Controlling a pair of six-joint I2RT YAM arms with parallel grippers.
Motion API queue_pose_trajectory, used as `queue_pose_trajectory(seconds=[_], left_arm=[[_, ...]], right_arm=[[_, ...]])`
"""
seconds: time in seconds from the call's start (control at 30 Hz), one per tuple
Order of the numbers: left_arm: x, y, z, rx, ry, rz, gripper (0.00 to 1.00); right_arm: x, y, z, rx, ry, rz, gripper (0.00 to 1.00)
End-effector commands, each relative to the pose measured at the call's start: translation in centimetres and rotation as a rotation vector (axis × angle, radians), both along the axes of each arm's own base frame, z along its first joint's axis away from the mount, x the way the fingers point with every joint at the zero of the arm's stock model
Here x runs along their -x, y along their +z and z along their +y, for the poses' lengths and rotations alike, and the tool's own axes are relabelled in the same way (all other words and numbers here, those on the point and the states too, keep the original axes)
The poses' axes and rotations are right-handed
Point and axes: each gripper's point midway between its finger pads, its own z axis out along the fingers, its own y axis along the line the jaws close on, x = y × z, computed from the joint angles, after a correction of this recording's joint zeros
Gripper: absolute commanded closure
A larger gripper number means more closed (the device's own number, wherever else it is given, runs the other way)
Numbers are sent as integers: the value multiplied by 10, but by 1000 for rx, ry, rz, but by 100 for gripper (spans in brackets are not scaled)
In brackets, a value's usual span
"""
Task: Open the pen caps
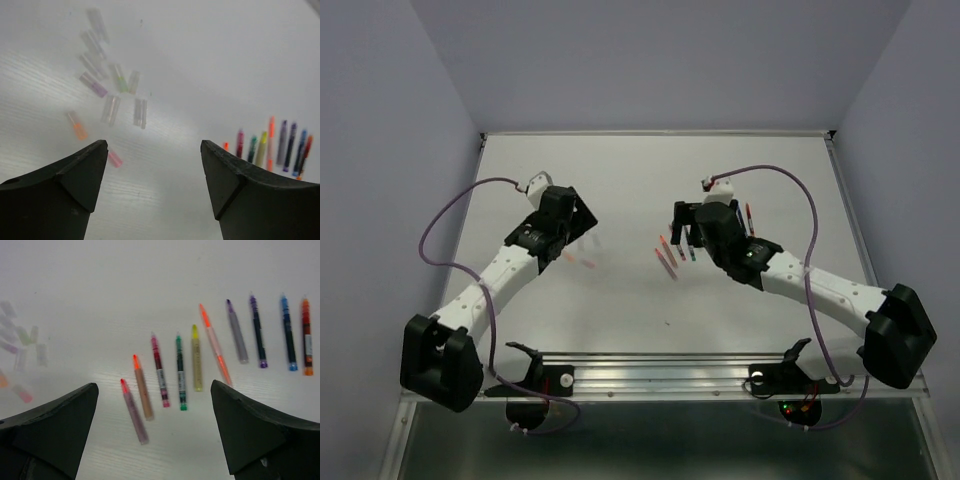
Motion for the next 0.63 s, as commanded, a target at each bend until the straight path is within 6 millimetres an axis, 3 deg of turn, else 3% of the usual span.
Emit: queue_pose_trajectory(seconds=[0.0,0.03,0.07,0.13,0.27,0.6], left_arm=[[-8,104,23,-24,73,-277,10],[-8,121,28,-23,97,-338,6],[-3,139,46,-56,152,-405,3],[1,159,61,-75,210,-486,1],[15,183,95,-108,343,-562,1],[18,175,117,-117,415,-554,1]], right_arm=[[-16,-1,-59,-76,-221,-1,0],[-18,-4,-70,-100,-267,10,0],[-22,-7,-95,-107,-340,20,0],[-21,-15,-119,-114,-411,36,0],[-9,-8,-165,-50,-577,-19,0],[13,10,-191,-91,-671,-87,0]])
